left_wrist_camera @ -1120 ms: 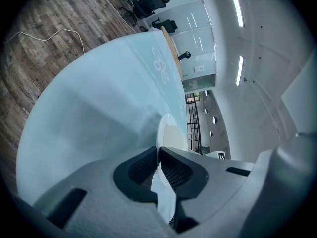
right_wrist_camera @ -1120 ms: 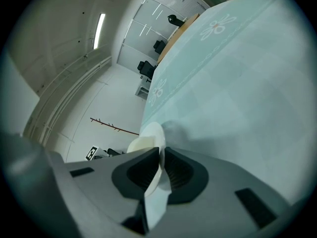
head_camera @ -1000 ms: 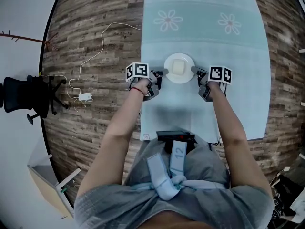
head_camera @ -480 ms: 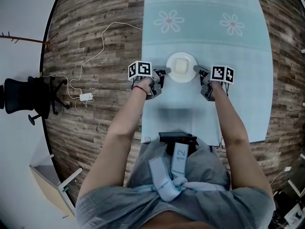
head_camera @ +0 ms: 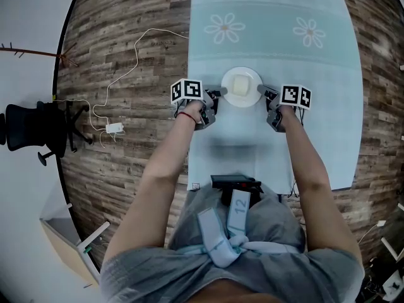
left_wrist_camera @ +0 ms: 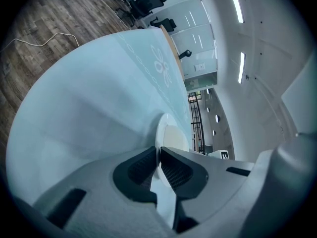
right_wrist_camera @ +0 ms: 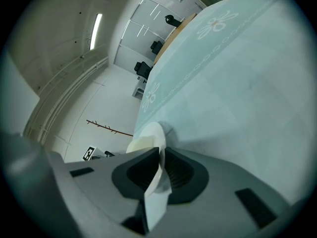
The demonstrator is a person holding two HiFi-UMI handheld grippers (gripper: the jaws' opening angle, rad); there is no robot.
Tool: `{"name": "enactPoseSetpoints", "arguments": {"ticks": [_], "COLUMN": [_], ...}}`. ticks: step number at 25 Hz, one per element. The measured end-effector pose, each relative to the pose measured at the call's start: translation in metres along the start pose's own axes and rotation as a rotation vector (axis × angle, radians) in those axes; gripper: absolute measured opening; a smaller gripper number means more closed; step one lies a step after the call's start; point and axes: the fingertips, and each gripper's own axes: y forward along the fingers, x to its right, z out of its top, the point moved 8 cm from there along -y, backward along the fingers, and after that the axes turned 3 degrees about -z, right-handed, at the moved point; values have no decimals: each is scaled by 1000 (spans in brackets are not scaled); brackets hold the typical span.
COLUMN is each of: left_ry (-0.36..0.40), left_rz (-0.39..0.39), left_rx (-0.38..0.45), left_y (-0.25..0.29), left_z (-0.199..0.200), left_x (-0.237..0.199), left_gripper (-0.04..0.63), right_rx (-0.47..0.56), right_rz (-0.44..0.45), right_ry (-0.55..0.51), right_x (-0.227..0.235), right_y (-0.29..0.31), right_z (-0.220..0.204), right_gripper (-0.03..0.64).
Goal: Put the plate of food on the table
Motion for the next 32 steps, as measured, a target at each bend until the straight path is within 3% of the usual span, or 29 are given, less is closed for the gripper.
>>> {"name": "enactPoseSetpoints", "arguments": {"ticks": [29,32], "left_ry": [-16,-22], "left_rz": [43,54], "left_rx": [24,18], "left_y": [6,6], "left_z": [4,5], "left_x": [1,2], "left_gripper": [31,58], "right_rx": [-24,-26], "right_rz": [-56,-63], "right_ry": [40,37], "right_x": [2,2], "right_y": [1,3], "right_z": [6,7], "right_gripper": [41,41]}}
